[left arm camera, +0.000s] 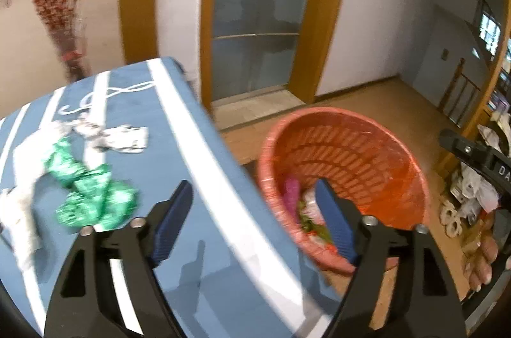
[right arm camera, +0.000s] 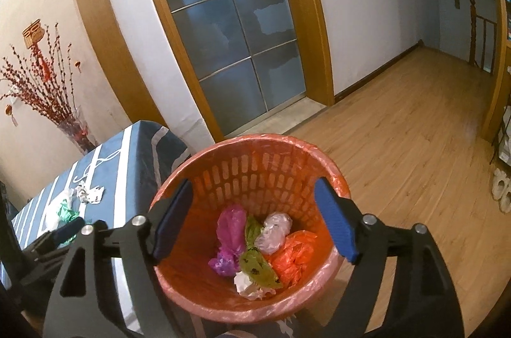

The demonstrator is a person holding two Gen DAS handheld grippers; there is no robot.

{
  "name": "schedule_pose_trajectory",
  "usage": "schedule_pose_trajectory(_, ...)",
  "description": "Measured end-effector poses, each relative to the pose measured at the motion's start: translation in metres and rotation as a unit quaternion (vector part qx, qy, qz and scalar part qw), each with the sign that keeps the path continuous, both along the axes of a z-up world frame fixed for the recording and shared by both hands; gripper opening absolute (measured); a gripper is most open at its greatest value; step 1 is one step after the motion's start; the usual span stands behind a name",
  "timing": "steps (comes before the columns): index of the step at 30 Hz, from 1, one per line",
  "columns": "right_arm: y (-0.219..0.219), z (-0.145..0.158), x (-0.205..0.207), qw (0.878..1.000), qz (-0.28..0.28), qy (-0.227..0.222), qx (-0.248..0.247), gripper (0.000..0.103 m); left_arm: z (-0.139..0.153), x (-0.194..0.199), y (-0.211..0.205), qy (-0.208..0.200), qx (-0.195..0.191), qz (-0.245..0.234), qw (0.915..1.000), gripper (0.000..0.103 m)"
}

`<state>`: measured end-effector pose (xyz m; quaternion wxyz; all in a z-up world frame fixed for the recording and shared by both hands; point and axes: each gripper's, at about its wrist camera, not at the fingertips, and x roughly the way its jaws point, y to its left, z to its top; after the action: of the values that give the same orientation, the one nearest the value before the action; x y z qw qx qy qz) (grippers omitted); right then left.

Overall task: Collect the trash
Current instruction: 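Move both tools back over the table toward the clear and green bags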

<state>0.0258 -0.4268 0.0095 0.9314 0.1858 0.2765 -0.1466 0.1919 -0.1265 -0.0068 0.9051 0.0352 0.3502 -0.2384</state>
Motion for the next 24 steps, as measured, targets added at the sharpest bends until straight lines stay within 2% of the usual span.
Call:
schedule_pose_trajectory(6, 0.032, 0.007, 0.000, 0.999, 0.024, 0.003, -0.030, 0.086, 0.006, -0.007, 0.046, -0.018, 0.011, 0.043, 0.9989, 0.081)
schedule_pose_trajectory(12, 0.074, 0.013, 0.006, 0.997, 0.058, 0.002, -0.055, 0.090, 0.009, -0.007, 0.103, -0.026, 0.018, 0.106, 0.9939, 0.081)
schedule_pose_trajectory(15, 0.094, 0.015, 0.010, 0.995, 0.079, 0.002, -0.062, 0.090, 0.009, -0.003, 0.137, -0.023, 0.018, 0.147, 0.9886, 0.081)
schedule_pose_trajectory(18, 0.114, 0.015, 0.016, 0.993, 0.098, 0.002, -0.059, 0.091, 0.003, 0.007, 0.174, -0.012, 0.022, 0.201, 0.9793, 0.081)
schedule_pose_trajectory(24, 0.145, 0.009, 0.026, 0.990, 0.129, 0.013, -0.061, 0.091, -0.010, 0.034, 0.212, 0.029, -0.009, 0.253, 0.9671, 0.081)
